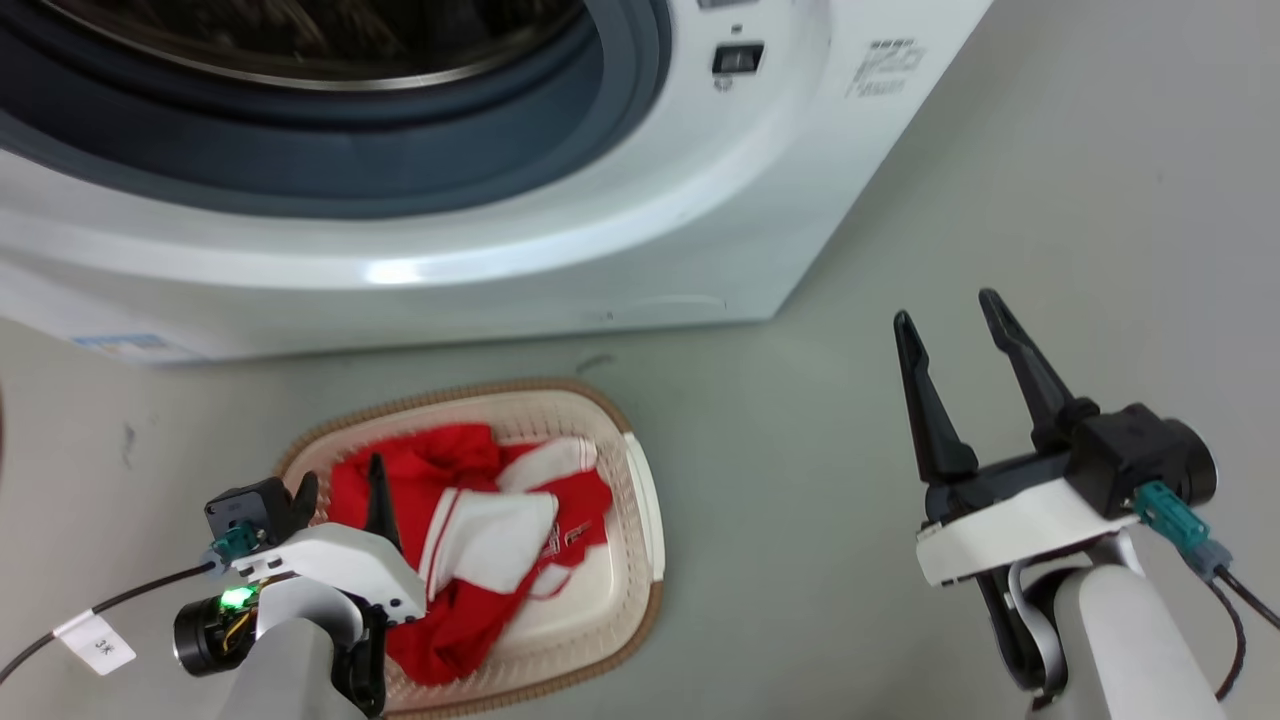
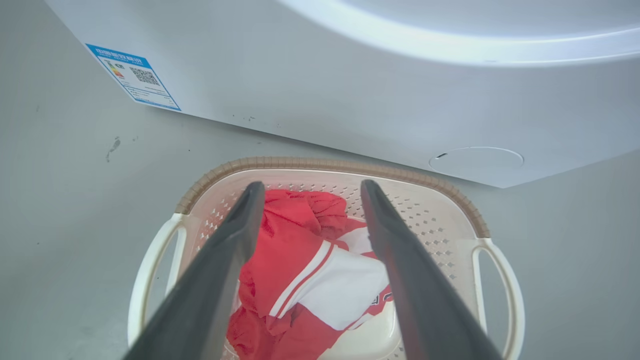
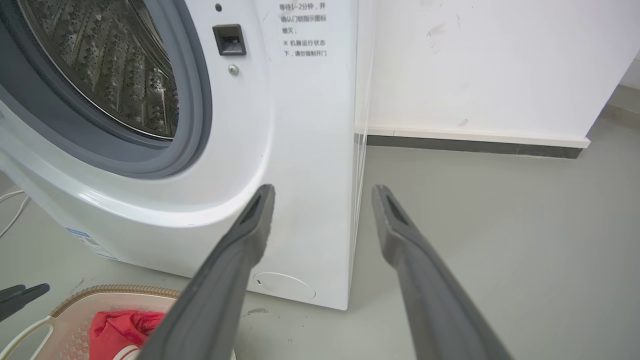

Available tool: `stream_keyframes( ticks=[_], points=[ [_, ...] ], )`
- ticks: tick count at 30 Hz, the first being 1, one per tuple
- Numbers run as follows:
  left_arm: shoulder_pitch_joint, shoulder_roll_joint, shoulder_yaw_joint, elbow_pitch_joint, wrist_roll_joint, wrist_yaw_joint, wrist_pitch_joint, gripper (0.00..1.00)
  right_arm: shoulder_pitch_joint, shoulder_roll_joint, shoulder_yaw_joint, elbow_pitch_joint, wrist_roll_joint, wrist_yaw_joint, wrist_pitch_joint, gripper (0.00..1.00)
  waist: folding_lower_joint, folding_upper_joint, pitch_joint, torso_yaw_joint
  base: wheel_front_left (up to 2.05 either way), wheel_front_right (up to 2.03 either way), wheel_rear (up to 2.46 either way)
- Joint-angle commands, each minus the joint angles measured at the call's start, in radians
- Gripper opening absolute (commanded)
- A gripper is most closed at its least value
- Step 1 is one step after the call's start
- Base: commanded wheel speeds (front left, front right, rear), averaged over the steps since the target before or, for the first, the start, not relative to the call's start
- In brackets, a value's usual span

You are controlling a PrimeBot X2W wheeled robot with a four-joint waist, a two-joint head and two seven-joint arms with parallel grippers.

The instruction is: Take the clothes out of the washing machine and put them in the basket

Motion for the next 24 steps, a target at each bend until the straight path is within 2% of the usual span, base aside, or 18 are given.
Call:
stream_keyframes(
  ticks=[1, 8, 17, 24],
  points=[
    [0.034, -0.014, 0.011, -0.059, 0.020, 0.005, -0.002, 1.00, 0.028, 0.000, -0.007, -0.001, -0.005, -0.001, 0.007, 1.00, 0.0000, 0.0000, -0.095, 0.022, 0.00, 0.00, 0.00],
    [0.114, -0.038, 0.012, -0.280, 0.076, 0.017, -0.002, 1.00, 0.087, 0.000, -0.026, -0.024, -0.013, -0.001, 0.033, 1.00, 0.0000, 0.0000, -0.199, 0.035, 0.00, 0.00, 0.00],
    [0.201, -0.043, -0.078, -0.579, 0.127, 0.048, -0.002, 1.00, 0.142, 0.000, -0.054, -0.048, -0.028, -0.001, 0.055, 1.00, 0.0000, 0.0000, -0.306, 0.053, 0.00, 0.00, 0.00],
    [0.277, -0.043, -0.131, -0.691, 0.197, 0.065, -0.003, 1.00, 0.174, 0.000, -0.058, -0.038, -0.033, -0.001, 0.066, 1.00, 0.0000, 0.0000, -0.380, 0.055, 0.00, 0.00, 0.00]
  ],
)
